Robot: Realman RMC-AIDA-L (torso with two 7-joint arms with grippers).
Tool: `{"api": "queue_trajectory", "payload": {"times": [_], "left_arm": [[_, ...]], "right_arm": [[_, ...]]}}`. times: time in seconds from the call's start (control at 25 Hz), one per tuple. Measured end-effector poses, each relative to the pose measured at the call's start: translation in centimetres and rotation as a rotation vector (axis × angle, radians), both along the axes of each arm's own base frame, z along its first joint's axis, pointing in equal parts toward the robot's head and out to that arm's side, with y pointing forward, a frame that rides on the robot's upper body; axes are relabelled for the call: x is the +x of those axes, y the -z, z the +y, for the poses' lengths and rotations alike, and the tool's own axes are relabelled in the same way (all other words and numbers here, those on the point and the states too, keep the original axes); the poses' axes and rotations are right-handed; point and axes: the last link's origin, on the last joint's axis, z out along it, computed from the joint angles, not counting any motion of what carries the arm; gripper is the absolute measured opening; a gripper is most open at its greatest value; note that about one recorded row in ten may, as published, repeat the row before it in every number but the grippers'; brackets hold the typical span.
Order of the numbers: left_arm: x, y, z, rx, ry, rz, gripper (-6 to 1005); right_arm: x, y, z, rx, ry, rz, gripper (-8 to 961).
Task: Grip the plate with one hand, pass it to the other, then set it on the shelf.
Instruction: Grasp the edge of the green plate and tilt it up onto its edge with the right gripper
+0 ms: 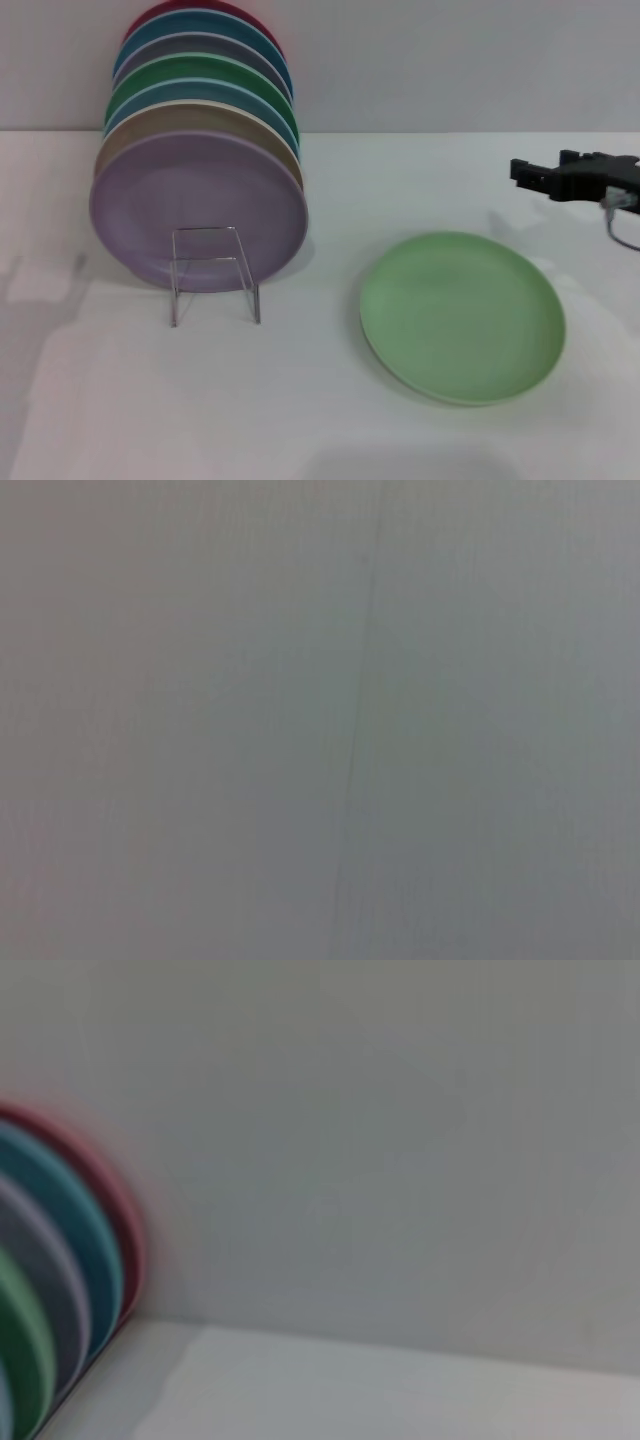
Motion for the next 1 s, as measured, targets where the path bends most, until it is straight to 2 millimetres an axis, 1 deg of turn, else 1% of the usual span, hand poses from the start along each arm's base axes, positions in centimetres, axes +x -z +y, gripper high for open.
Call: {"api": "queue_trajectory", "payload": {"times": [0.12, 0.28, 0.32, 0.44, 0.68, 1.0], "left_arm": [[0.1, 0.0, 0.0, 0.000, 0.002, -0.003, 815], [0.2, 0.1, 0.1, -0.001, 0.005, -0.010, 815], [0.2, 0.1, 0.1, -0.001, 0.007, -0.015, 815], [0.3, 0.2, 0.1, -0.002, 0.010, -0.021, 815], [0.6, 0.1, 0.2, 0.003, 0.021, -0.026, 814], [0.8, 0.2, 0.0, 0.011, 0.030, -0.045, 814]], "right_arm": [[-0.8, -1.6, -0.2, -0.083, 0.038, -0.013, 710], [-1.4, -2.7, -0.7, -0.195, 0.115, -0.024, 709], [-1.5, -3.1, -0.7, -0.241, 0.158, -0.026, 709], [-1.4, -3.3, -0.7, -0.289, 0.207, -0.025, 709], [-0.9, -3.2, -0.4, -0.377, 0.312, -0.034, 710], [0.3, -1.9, 0.2, -0.437, 0.396, -0.066, 710]]}}
